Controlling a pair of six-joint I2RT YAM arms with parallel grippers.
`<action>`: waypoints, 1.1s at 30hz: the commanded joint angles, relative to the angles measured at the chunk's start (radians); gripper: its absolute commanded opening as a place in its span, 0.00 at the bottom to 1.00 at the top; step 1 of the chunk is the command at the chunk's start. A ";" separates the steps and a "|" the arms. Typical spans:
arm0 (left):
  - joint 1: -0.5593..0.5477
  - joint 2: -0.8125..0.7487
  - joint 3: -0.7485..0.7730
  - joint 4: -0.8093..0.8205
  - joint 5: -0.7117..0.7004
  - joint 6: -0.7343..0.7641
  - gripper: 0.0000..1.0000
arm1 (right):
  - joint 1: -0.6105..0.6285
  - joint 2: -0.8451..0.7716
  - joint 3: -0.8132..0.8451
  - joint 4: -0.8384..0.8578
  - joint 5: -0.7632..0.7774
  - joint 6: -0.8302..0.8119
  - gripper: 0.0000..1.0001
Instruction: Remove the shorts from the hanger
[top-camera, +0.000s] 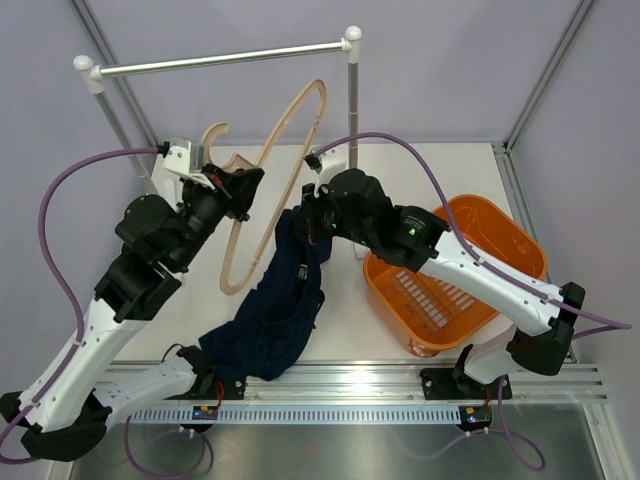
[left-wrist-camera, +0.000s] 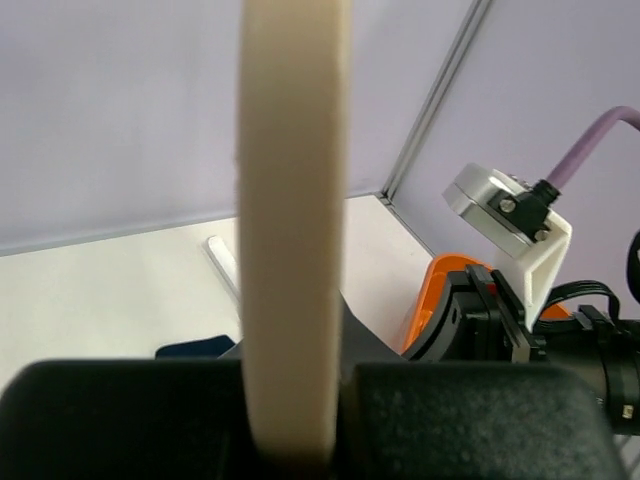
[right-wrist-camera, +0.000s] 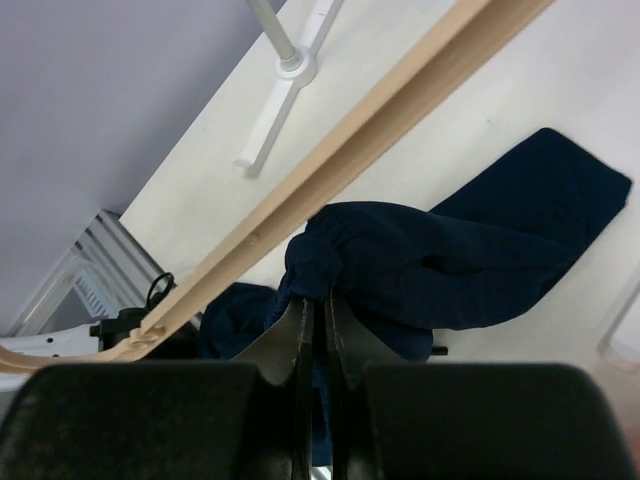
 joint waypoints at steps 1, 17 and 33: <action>-0.004 0.014 0.099 0.039 -0.095 0.030 0.00 | 0.006 -0.003 0.111 -0.023 0.095 -0.057 0.00; -0.002 -0.032 0.140 -0.211 -0.123 0.075 0.00 | 0.006 -0.236 0.610 -0.008 0.680 -0.500 0.00; -0.002 -0.020 0.093 -0.205 -0.093 0.064 0.00 | 0.006 -0.588 0.267 0.304 0.844 -0.655 0.00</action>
